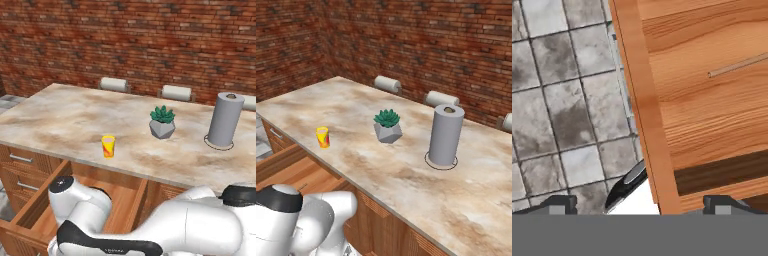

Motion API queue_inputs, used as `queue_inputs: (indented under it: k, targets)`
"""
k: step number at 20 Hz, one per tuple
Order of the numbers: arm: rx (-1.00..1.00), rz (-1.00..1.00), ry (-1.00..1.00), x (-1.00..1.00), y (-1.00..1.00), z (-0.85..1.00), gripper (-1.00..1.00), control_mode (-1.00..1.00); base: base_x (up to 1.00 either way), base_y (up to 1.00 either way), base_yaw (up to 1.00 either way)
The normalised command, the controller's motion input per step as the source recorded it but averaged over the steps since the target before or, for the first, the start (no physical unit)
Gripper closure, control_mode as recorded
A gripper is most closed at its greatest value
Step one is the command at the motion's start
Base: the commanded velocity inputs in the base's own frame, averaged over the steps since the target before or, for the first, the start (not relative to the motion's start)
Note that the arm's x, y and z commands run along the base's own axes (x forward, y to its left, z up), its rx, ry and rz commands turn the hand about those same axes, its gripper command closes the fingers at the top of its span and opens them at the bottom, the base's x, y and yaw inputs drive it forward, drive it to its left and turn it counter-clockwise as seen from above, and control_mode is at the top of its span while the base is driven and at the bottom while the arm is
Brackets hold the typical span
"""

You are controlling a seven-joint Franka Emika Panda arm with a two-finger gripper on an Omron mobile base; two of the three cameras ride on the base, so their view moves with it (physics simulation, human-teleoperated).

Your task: Pick up the straw from the left drawer and put it inside the smoothie cup.

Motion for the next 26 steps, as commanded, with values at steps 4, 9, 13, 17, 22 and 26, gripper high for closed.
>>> queue_inputs:
  k: [4,9,13,17,22,26]
  targets:
    - [0.00,-0.49,0.00,0.64,-0.13,1.00,-1.00,-1.00,0.00,0.00,0.00]
    - [-0.02,-0.58,0.05,0.70,-0.10,0.24,-1.00,-1.00,0.00,0.00,0.00]
    - [-0.01,-0.57,0.02,0.83,-0.18,-0.82,-1.00,-1.00,0.00,0.00,0.00]
    - [0.01,-0.42,-0.11,0.48,-0.42,-0.97,-1.00,-1.00,0.00,0.00,0.00]
    - [0.00,-0.05,0.07,0.19,-0.43,-0.50,-1.00,-1.00,0.00,0.00,0.00]
    - [0.01,-0.02,0.06,0.04,-0.25,-0.45,-1.00,-1.00,0.00,0.00,0.00]
